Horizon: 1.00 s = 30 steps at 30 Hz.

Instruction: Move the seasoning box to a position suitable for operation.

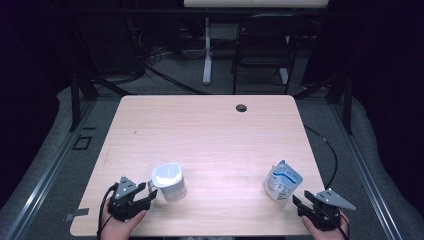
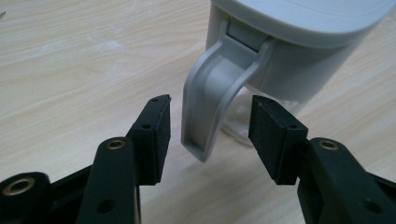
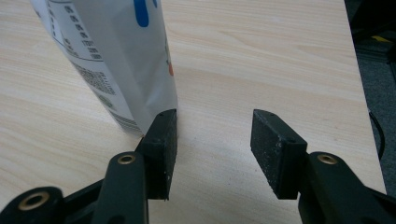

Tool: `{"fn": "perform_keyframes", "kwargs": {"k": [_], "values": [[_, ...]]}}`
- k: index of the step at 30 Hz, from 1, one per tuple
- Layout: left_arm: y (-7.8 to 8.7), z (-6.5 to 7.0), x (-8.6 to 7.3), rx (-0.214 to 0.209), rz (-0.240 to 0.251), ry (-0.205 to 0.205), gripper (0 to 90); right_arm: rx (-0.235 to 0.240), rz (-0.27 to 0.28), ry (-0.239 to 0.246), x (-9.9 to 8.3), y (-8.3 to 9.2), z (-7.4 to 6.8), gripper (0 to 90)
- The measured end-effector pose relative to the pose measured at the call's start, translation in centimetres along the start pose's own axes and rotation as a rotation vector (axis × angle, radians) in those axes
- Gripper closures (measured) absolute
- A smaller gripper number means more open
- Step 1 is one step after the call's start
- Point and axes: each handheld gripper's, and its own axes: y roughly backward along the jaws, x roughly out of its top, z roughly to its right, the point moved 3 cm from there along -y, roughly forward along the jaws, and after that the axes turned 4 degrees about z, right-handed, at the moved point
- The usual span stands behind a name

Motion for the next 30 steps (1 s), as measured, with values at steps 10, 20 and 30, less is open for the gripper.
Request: {"fn": "perform_keyframes", "kwargs": {"k": [10,20,30], "values": [[-0.8,-0.3,0.2,-0.008,0.049,-0.021,64.3,0.001,-0.008,-0.003,-0.3,-0.1,0.4,50.9],[-0.8,-0.1,0.2,0.010,0.043,-0.065,68.3,0.001,-0.006,0.006,-0.2,0.1,0.4,50.9],[-1.0,1.0,0.4,-0.002,0.038,-0.102,69.0,0.010,0.001,0.012,-0.1,0.6,-0.1,51.6]]}}
